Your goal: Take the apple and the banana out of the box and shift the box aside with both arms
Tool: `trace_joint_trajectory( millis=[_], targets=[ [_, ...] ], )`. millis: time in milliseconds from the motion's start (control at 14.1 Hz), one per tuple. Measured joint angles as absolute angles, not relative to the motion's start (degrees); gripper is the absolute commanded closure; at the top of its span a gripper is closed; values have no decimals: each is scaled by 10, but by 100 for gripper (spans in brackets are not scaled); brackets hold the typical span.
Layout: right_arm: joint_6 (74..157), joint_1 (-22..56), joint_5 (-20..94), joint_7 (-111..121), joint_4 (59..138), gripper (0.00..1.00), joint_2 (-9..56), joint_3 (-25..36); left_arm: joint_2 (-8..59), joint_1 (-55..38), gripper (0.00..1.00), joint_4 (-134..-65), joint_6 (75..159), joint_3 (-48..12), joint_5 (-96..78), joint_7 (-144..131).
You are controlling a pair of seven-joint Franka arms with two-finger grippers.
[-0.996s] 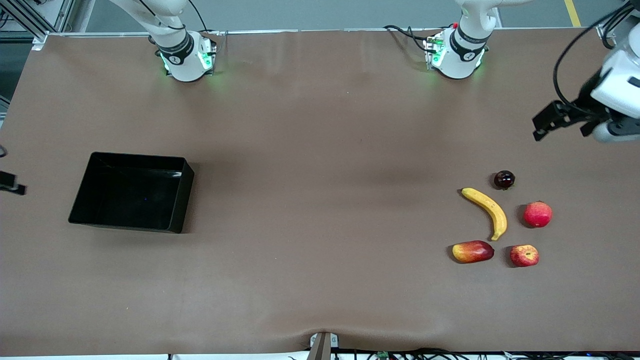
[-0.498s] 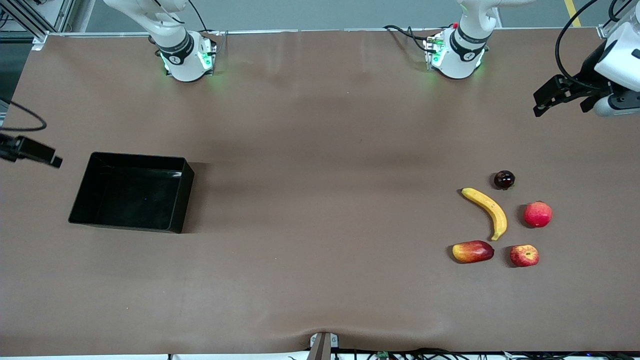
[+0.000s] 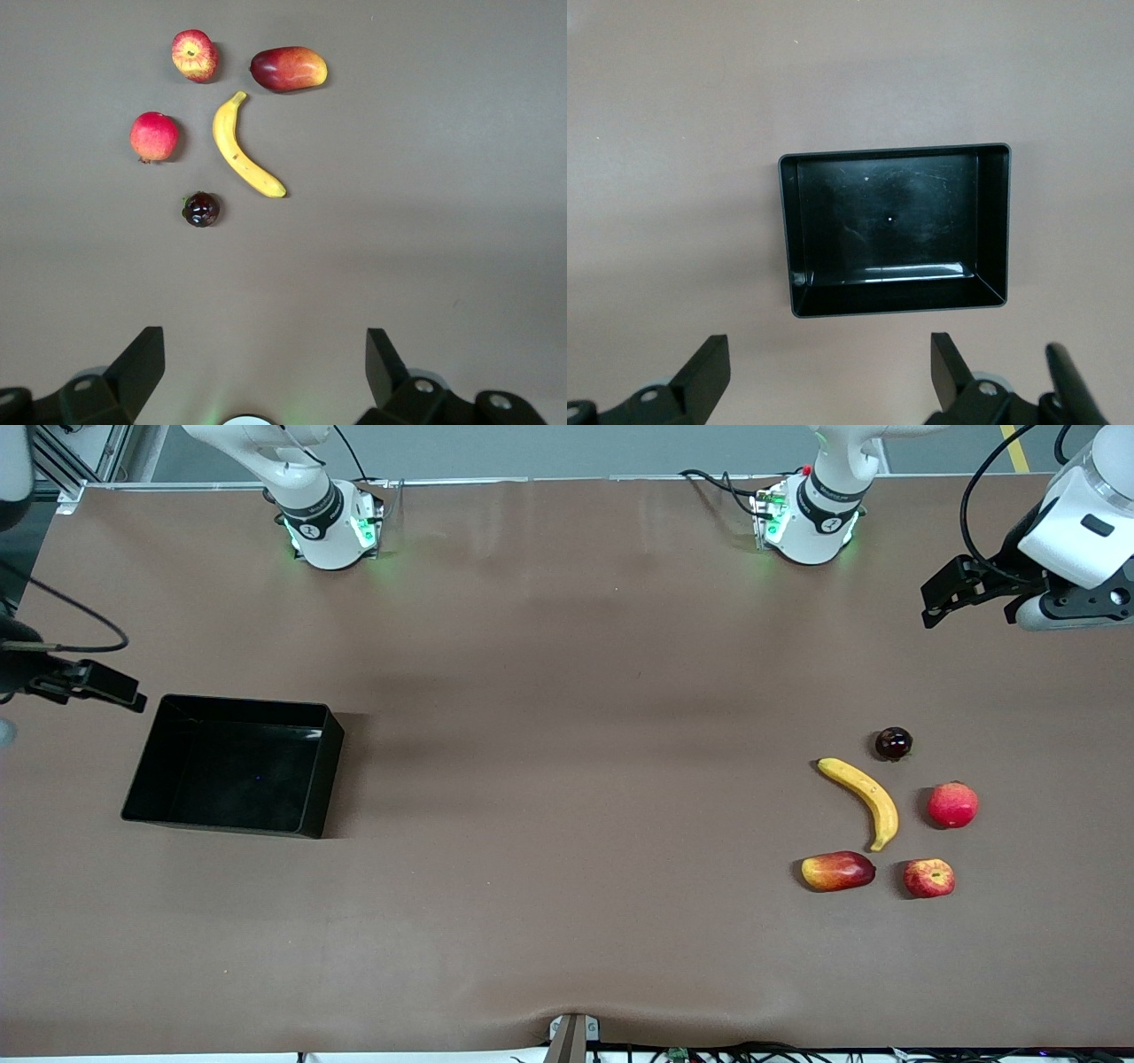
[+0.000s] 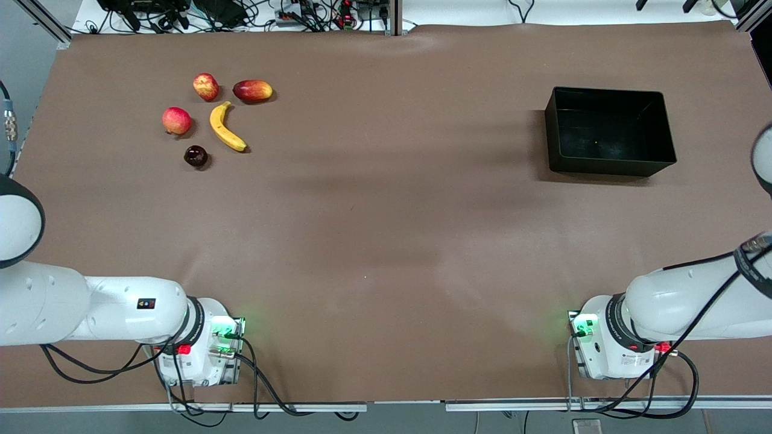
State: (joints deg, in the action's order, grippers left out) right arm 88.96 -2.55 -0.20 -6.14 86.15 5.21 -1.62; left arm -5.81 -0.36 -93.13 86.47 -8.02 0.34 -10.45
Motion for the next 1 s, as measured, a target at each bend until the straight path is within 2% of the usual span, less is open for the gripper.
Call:
trace_joint_trajectory(
  millis=[142,285,640,996],
  targets=[
    [909,-28,-2,-31,921,0,14,-13,-58,-4,0,-931,865,-80,3,-105],
    [917,-42,-2,22,940,0,2,-8,-57,-4,0,-931,865,-81,3,-105],
    [875,-47,-2,-20,902,0,-2,-11,-52,-5,0,-930,866,-82,3,-105],
    [871,-42,1,-27,889,0,-3,-14,-43,-4,0,-919,866,-81,3,-105]
  ],
)
